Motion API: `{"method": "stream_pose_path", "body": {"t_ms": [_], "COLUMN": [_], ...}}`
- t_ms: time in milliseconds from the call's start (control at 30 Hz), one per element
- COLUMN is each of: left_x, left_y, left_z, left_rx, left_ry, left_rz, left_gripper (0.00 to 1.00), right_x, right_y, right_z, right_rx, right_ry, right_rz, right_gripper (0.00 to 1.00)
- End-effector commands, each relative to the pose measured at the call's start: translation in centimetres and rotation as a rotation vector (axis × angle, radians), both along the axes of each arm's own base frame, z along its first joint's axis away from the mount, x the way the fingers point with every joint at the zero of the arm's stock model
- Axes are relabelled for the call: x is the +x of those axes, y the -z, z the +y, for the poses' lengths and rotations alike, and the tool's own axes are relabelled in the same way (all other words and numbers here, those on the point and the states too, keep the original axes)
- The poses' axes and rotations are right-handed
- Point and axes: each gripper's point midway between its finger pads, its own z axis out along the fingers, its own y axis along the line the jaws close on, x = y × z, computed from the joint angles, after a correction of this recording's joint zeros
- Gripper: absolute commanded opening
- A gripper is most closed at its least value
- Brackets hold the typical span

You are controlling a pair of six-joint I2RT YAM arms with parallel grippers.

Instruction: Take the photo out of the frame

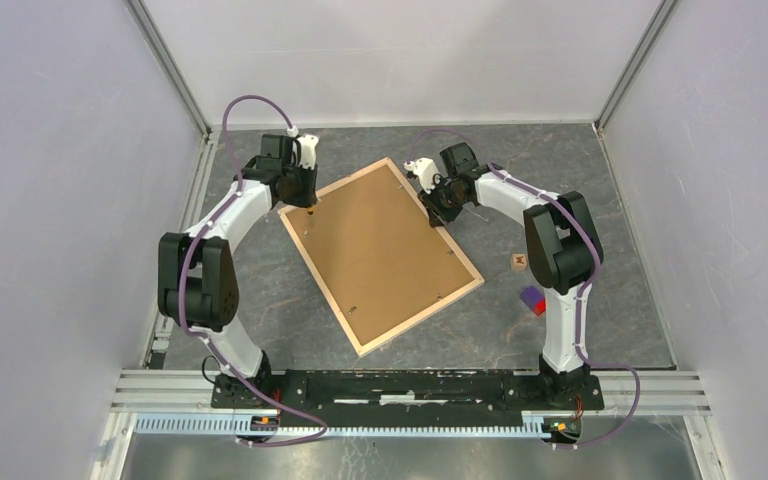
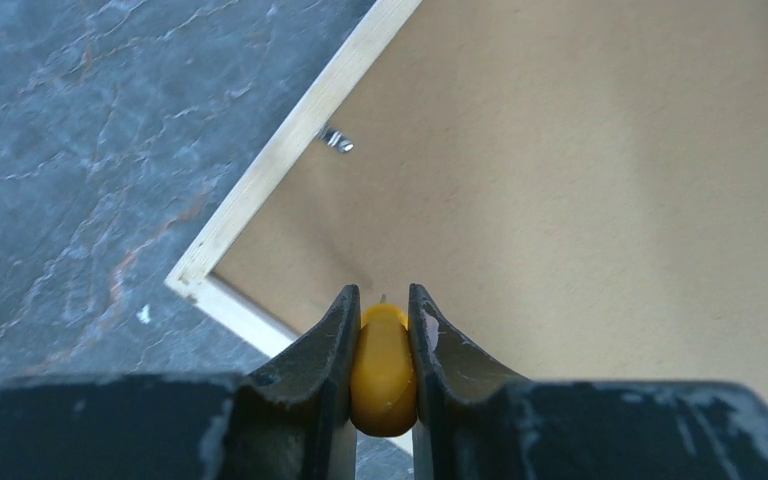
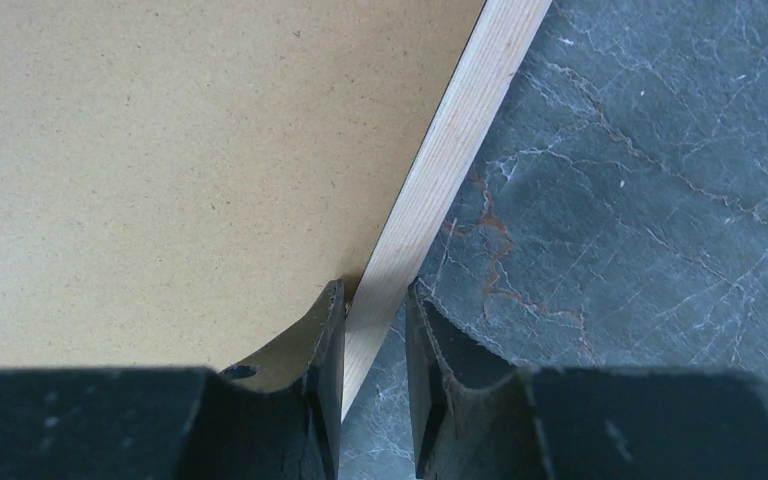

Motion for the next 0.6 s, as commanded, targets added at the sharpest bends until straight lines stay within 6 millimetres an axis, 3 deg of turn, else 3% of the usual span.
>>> {"method": "stream_pose_path", "body": {"t_ms": [0,133,300,433,567], "left_x": [0.9,0.1,-2.7,-5.2,-6.6], "left_y": [-4.5,-7.3,-10.5,-12.0,-13.2], "left_z": [-2.4,-2.6,-4.4,-6.5,-7.8], "left_rx": [-0.155,-0.238,-0.459,-0.617,-0.74], "left_ry": [0.025,-0.001,0.022,0.058,0.068], "left_rz": [-0.112,-0.112,-0.032,0.038,0.072], "left_gripper": [0.02,0.02,0.02,0.02,0.02], "right_x": [-3.2,-2.2,-2.4,-4.9,-7.5], "right_y": [1.3,-1.9,-9.2,-14.5,-17.7], "right_z": [-1.4,-0.9,2.8,7.5,11.9], "right_rx": [-0.066,-0.026,0.201,0.438,0.572], "right_ry": [-0.027,-0.067,-0.212,-0.339,-0.434], "right_rz": [0.105,0.036,-0.085,-0.074,-0.06], "right_gripper": [0.21,0.43,0.62,0.66,0.66]}}
